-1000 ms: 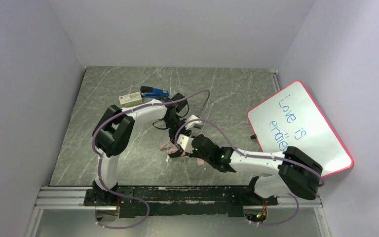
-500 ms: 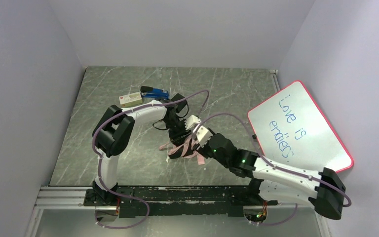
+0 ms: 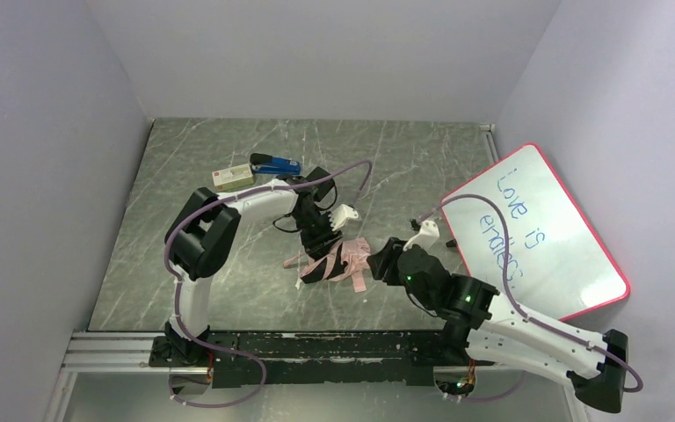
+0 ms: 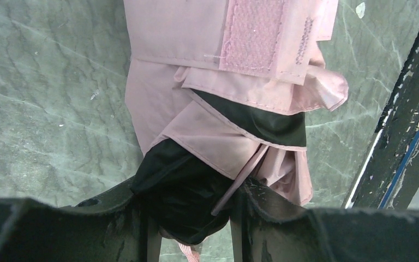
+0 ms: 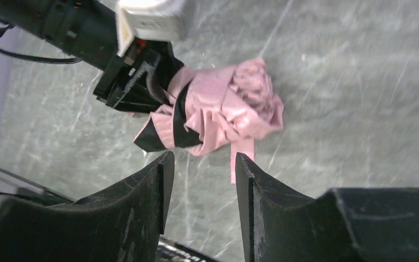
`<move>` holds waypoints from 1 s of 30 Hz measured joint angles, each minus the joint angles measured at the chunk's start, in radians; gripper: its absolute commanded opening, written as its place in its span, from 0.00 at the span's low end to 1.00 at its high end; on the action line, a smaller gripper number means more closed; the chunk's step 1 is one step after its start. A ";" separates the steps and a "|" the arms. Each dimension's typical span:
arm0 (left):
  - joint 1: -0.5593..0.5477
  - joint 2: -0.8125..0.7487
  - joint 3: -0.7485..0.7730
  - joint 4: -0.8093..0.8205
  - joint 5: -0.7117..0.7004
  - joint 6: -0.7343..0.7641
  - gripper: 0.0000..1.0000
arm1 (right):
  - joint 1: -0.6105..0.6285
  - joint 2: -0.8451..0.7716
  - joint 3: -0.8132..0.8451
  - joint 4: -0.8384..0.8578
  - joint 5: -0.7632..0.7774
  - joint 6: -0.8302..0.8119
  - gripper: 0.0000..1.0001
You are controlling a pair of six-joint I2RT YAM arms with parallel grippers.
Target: Put away the umbrella
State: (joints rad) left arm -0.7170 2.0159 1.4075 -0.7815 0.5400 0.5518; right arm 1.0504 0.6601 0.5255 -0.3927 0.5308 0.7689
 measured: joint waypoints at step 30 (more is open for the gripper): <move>-0.014 -0.021 -0.026 0.045 -0.084 -0.082 0.05 | 0.000 0.376 -0.176 0.074 -0.140 0.873 0.46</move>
State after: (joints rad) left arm -0.7307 1.9945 1.3819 -0.7368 0.4561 0.4698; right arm 1.0504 1.0363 0.3496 -0.3191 0.3912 1.6417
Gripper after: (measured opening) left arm 0.443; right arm 0.459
